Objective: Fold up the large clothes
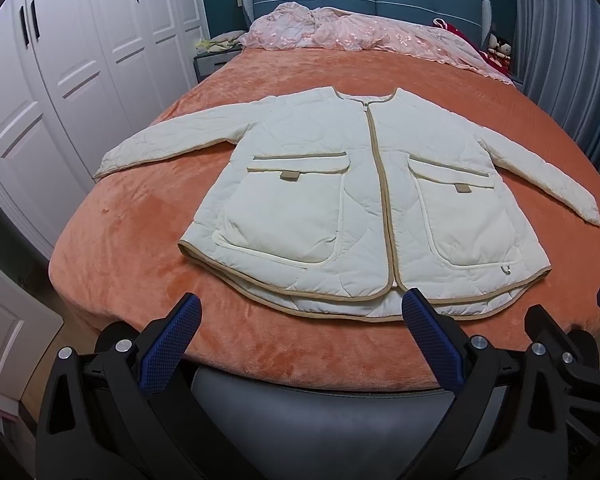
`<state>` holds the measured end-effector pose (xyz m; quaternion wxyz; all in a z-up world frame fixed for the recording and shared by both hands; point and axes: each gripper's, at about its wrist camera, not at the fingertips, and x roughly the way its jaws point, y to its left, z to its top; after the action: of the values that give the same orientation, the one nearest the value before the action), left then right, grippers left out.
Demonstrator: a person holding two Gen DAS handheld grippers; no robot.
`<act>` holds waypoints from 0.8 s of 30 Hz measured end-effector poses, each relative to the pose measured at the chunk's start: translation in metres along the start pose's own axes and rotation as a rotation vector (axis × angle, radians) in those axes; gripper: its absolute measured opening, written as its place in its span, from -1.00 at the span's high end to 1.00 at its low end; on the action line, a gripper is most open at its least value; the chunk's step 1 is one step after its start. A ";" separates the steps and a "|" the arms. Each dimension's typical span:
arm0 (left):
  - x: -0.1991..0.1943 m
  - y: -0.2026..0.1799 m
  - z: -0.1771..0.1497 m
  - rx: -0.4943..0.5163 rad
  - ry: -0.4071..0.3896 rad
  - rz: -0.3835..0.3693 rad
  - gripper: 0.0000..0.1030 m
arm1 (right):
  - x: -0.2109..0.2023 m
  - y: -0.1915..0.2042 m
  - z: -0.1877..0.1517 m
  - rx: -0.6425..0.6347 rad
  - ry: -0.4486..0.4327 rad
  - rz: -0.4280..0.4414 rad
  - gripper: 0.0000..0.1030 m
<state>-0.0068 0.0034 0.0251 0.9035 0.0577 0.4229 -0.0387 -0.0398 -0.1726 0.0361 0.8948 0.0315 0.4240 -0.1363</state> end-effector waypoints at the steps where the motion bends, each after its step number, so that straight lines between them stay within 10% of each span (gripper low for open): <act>1: -0.001 0.000 0.000 -0.001 0.001 0.000 -0.90 | 0.000 0.000 0.000 -0.001 -0.001 -0.001 -0.90; 24: 0.000 0.005 0.002 -0.008 0.005 -0.001 -0.90 | -0.001 0.001 0.001 -0.003 0.001 0.000 -0.90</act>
<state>-0.0048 0.0085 0.0270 0.9026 0.0542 0.4253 -0.0374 -0.0389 -0.1715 0.0374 0.8947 0.0302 0.4245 -0.1356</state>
